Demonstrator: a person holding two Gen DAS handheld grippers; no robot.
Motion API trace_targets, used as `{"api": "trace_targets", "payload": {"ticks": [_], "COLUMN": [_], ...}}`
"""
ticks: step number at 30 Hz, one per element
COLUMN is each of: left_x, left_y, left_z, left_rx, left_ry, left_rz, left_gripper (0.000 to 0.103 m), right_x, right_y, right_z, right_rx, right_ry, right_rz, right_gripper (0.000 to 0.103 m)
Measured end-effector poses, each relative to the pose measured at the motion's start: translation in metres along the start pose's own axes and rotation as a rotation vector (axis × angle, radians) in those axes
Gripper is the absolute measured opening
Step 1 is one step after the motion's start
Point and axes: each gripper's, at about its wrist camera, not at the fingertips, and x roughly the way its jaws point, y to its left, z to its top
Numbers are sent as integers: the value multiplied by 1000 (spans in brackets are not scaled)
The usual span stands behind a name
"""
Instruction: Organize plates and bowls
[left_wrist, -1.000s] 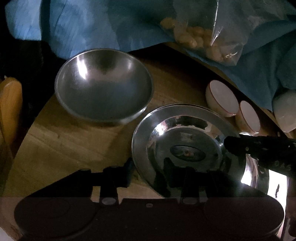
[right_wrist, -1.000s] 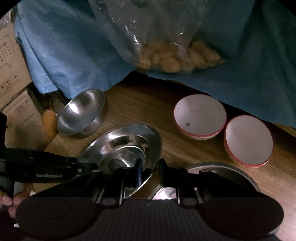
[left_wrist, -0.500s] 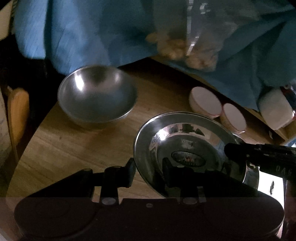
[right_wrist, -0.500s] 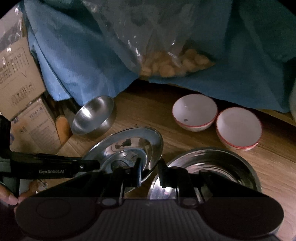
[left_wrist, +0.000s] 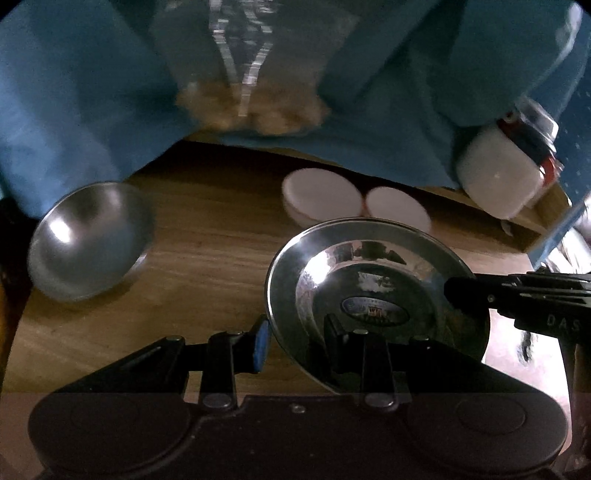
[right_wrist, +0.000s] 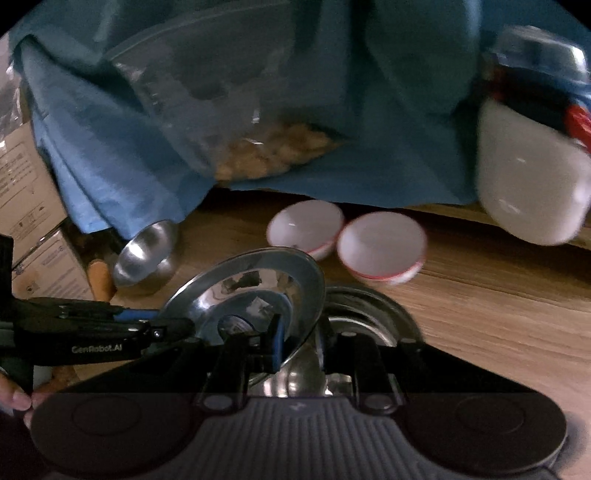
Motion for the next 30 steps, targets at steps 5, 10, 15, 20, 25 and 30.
{"api": "trace_targets", "payload": {"ticks": [5, 10, 15, 20, 25, 30], "left_x": [15, 22, 29, 34, 38, 40], "left_y": [-24, -43, -53, -56, -57, -58], "left_z": [1, 0, -5, -8, -9, -8], "left_rx": [64, 107, 129, 138, 141, 149], "left_ry": [13, 21, 32, 49, 60, 59], "left_rz": [-20, -19, -1, 16, 24, 29], "left_gripper": [33, 33, 33, 33, 33, 34], "right_x": [-10, -16, -17, -17, -17, -16], "right_y": [-21, -38, -46, -47, -47, -46], "right_z": [-10, -18, -23, -24, -24, -22], "right_rx": [34, 56, 55, 37, 31, 28], "right_ry": [6, 21, 51, 73, 89, 101], "right_rz": [-41, -70, -78, -78, -79, -84], "right_gripper": [22, 23, 25, 26, 26, 27]}}
